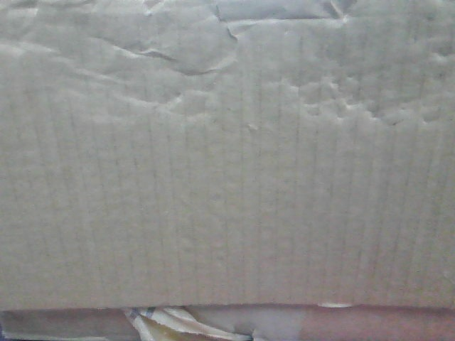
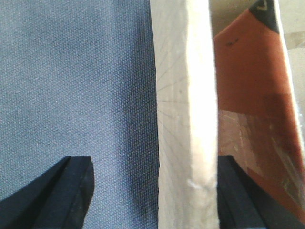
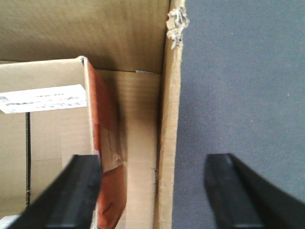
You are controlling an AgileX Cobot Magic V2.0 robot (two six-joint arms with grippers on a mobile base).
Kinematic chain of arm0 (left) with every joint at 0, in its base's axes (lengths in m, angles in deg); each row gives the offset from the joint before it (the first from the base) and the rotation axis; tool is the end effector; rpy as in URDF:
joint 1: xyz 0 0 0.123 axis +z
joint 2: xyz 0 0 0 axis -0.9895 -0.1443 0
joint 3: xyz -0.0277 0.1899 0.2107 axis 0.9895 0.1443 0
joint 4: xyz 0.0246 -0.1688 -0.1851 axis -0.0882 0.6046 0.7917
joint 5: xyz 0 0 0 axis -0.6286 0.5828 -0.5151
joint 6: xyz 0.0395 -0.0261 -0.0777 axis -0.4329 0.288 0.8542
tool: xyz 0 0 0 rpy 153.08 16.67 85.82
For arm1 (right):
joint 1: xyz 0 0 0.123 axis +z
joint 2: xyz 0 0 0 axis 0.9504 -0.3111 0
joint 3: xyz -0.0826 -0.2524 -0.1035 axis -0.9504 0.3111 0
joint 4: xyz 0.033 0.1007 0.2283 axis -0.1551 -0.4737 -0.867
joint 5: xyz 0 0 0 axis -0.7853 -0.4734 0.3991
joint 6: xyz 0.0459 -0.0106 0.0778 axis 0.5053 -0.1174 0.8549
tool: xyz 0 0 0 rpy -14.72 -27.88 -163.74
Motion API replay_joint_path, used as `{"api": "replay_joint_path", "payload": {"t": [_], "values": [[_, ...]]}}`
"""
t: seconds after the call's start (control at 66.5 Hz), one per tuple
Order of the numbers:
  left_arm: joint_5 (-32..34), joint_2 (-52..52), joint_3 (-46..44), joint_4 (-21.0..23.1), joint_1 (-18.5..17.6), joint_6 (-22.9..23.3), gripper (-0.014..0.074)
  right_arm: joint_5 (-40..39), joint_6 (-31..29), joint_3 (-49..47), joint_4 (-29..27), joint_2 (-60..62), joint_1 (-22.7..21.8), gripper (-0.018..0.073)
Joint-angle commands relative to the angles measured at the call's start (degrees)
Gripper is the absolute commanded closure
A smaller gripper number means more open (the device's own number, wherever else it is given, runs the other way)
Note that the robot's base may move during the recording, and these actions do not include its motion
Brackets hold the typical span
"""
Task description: Stack two boxes on right shelf middle
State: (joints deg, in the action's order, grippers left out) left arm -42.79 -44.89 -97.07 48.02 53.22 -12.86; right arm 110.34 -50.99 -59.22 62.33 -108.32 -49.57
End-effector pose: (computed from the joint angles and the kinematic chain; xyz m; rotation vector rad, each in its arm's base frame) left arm 0.2652 -0.1279 0.3444 0.0401 2.7612 -0.0288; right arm 0.2582 0.0912 0.4000 0.0437 2.5830 0.0902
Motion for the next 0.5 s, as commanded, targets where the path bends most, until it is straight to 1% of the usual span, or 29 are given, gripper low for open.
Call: {"api": "replay_joint_path", "payload": {"t": [0.0, 0.12, 0.241, 0.361, 0.481], "values": [[0.14, 0.50, 0.15, 0.17, 0.10, 0.04, 0.0206, -0.19, -0.03, 1.49, -0.92, 0.13, 0.12, 0.0178], [0.14, 0.50, 0.15, 0.17, 0.10, 0.04, 0.0206, -0.19, -0.03, 5.33, -2.72, 0.13, 0.12, 0.0177], [0.14, 0.50, 0.15, 0.17, 0.10, 0.04, 0.0206, -0.19, -0.03, 8.54, -3.39, 0.13, 0.12, 0.0177], [0.14, 0.50, 0.15, 0.17, 0.10, 0.04, 0.0206, -0.19, -0.03, 9.41, -3.92, 0.13, 0.12, 0.0177], [0.14, 0.50, 0.15, 0.14, 0.10, 0.04, 0.0206, -0.19, -1.61, 9.41, -4.93, 0.13, 0.12, 0.0177]]}}
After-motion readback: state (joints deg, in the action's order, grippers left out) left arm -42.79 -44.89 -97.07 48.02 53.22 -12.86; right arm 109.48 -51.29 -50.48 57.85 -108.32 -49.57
